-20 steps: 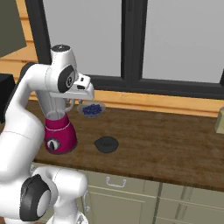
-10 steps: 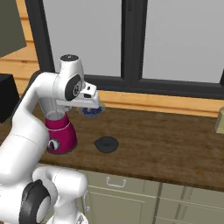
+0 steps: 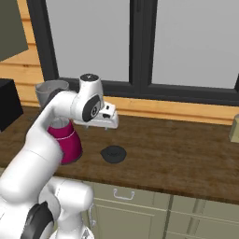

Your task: Close the lid blender by securely placing the lid on top.

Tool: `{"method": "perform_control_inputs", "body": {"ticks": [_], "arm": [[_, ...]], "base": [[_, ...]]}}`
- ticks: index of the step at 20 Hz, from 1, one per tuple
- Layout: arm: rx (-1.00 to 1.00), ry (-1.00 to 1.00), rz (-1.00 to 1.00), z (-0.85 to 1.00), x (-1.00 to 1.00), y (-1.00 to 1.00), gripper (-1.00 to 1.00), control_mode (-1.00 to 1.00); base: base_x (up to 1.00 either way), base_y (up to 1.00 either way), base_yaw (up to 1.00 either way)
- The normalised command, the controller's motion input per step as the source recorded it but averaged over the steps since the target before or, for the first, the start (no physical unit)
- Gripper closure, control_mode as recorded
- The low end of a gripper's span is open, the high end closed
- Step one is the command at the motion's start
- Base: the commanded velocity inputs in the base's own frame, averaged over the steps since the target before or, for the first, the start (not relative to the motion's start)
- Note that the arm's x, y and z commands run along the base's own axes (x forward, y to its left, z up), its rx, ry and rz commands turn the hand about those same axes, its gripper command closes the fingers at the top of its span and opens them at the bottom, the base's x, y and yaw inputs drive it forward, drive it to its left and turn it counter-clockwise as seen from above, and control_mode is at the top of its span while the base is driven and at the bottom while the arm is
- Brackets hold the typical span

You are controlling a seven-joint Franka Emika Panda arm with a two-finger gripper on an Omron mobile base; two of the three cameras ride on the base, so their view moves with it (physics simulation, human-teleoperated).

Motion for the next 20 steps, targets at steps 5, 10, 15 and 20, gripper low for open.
{"method": "perform_control_inputs", "body": {"ticks": [5,10,15,20], "arm": [[0.0,0.01,0.0,-0.59,0.0,-0.32,-1.0,-1.0],[0.0,0.02,0.0,-0.57,0.04,-0.08,-1.0,-1.0],[0.0,0.08,0.0,-0.43,0.15,0.0,-1.0,-1.0],[0.0,0.05,0.0,-0.31,0.24,0.0,-1.0,-1.0]], "base": [[0.0,0.0,0.0],[0.0,0.0,0.0],[0.0,0.0,0.0],[0.0,0.0,0.0]]}}
